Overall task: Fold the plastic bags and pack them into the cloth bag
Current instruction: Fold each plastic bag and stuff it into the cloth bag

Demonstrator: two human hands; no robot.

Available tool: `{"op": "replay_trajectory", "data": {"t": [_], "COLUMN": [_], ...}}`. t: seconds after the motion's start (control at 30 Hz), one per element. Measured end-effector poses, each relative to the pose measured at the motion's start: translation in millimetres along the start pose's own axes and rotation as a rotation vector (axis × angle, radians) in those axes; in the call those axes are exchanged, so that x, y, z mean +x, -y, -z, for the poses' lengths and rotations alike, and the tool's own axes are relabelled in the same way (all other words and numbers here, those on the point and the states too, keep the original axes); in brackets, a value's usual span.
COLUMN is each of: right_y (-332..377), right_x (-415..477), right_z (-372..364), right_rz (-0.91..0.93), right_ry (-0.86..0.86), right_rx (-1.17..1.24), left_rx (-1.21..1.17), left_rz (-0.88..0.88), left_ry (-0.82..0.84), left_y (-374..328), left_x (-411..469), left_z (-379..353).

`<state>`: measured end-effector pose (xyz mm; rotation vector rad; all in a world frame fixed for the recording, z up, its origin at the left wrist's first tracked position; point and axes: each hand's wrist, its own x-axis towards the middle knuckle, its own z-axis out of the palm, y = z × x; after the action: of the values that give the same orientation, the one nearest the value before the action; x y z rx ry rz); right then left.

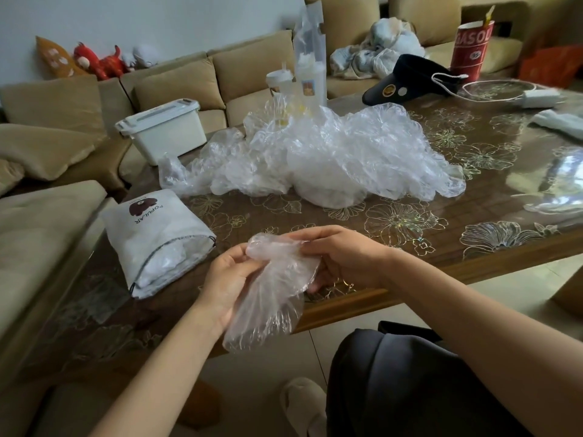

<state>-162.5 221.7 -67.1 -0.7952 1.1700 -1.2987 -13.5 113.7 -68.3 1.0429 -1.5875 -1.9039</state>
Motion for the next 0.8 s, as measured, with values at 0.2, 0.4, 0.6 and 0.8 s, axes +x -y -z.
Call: {"op": "replay_trajectory", "data": {"t": [0.2, 0.4, 0.6, 0.8], "right_y": [3, 3, 1, -14], "right_x": [-3, -4, -2, 15], "right_z": [4, 1, 1, 6], "right_rz": [0.055, 0.101, 0.174, 0.594], "right_ry": [-0.036, -0.104, -0.282, -0.477], "right_rx": [-0.174, -0.327, -0.389, -1.483], "left_rx": [-0.247, -0.119, -0.081, -0.25], "left_rz": [0.348, 0.295, 0.274, 0.183], "left_ry": [0.146, 0.434, 0.262, 0.15], "left_y": [1, 1, -4, -5], "left_x": [1, -10, 0, 21], "left_z": [12, 20, 22, 11]}}
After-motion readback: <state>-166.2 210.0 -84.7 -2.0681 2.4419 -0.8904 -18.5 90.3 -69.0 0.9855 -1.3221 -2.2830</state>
